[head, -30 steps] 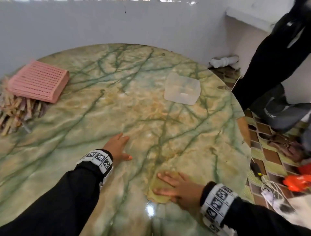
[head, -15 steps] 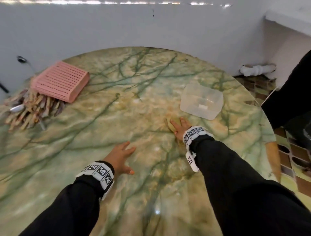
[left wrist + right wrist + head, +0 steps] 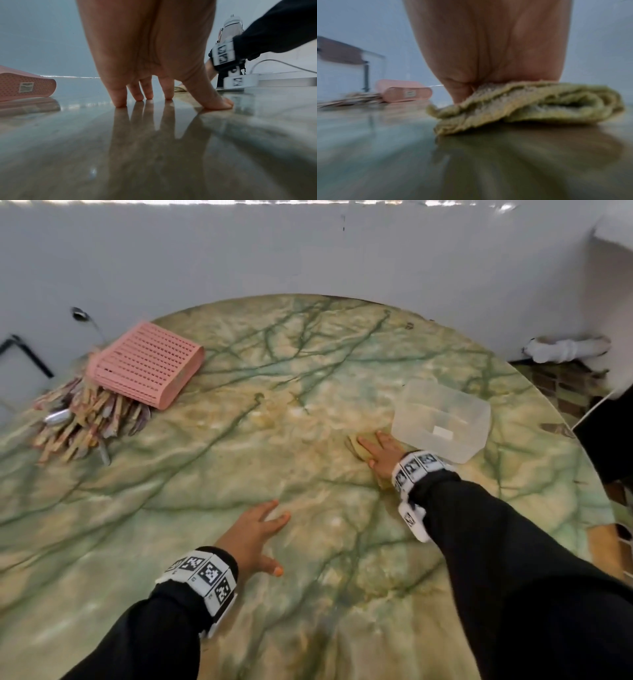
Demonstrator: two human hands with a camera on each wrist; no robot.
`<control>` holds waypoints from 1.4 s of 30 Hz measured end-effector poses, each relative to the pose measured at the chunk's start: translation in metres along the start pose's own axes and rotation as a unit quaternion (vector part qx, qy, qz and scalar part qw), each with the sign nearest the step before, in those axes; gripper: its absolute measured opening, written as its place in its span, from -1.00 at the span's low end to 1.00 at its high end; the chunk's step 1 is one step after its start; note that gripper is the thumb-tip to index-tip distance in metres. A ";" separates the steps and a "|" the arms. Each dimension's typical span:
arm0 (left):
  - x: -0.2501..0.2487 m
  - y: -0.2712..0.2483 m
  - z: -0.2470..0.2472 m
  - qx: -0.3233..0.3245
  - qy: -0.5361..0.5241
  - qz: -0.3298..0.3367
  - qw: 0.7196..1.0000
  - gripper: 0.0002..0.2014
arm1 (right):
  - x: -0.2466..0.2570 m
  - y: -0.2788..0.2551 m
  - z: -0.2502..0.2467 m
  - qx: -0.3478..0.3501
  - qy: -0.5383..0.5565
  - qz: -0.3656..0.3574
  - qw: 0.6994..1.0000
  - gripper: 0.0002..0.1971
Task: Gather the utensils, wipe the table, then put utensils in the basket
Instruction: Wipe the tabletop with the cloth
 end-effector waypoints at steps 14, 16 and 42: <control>0.005 0.001 0.000 -0.006 -0.028 0.016 0.999 -0.01 | 0.044 -0.052 0.031 0.114 -0.083 -0.194 0.971 -0.44; 0.005 0.001 0.001 -0.003 -0.027 0.017 0.999 -0.02 | 0.009 -0.049 0.029 0.126 -0.075 -0.172 0.974 -0.40; 0.000 -0.002 -0.005 -0.010 -0.034 0.016 0.999 0.02 | -0.104 -0.119 0.034 0.086 0.009 0.052 0.995 -0.31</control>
Point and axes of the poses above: each hand's wrist, its own y-axis towards the middle knuckle, its own z-axis out of the palm, x = y × z, the point moved 2 cm from there along y, towards the middle knuckle
